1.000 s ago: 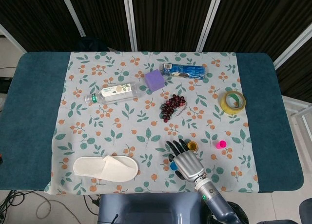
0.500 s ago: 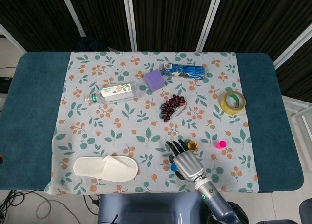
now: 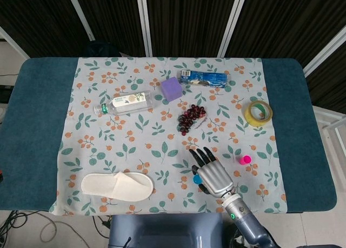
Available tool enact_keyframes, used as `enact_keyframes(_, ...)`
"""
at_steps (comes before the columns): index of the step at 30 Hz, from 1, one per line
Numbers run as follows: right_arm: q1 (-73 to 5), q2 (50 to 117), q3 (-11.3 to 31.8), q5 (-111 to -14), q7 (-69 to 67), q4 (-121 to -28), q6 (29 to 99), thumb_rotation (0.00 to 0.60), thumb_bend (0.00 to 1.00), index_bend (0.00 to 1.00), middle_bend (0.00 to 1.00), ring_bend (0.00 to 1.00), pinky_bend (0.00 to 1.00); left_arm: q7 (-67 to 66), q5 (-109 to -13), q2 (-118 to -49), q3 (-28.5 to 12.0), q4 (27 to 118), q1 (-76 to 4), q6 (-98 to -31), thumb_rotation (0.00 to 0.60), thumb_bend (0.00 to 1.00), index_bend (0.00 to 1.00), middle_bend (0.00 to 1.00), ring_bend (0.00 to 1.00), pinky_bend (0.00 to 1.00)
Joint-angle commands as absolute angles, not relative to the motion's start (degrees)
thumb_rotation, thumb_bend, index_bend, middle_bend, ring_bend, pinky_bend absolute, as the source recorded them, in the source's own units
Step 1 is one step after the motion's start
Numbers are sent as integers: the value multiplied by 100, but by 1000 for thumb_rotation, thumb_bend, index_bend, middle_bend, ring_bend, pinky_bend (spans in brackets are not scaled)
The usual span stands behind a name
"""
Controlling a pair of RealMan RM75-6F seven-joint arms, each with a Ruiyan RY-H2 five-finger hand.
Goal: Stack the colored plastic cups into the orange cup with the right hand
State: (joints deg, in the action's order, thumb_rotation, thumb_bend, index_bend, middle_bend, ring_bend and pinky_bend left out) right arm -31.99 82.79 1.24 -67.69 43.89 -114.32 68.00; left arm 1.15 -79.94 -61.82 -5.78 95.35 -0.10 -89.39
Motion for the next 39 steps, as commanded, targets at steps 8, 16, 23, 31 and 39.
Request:
enact_keyframes(8,-3448,7331,671,-6069,4585,-12149,6797,600,359,504,0,0,0,97,-7997,-6183,-577,9542,-12,-8941,600,821,98,0,0,106)
enact_keyframes(16,-3670,7184,943,-5395,4256,-11879,6528,600,359,504,0,0,0,93,-7984,-6183,-582,9547,-11,-8939,600,820,100,0,0,106)
enact_keyframes(23,-3864,7356,1040,-5003,4114,-11455,6378,600,360,504,0,0,0,96,-7965,-6188,-592,9533,-10,-8941,600,820,100,0,0,106)
enact_keyframes(31,-3938,7409,951,-4868,4064,-11277,6401,600,360,504,0,0,0,105,-7960,-6187,-598,9518,-19,-8927,600,820,100,0,0,106)
enact_keyframes(39,-3922,7395,797,-4881,3987,-11258,6424,600,360,504,0,0,0,73,-7979,-6195,-586,9520,-21,-8929,600,821,100,0,0,106)
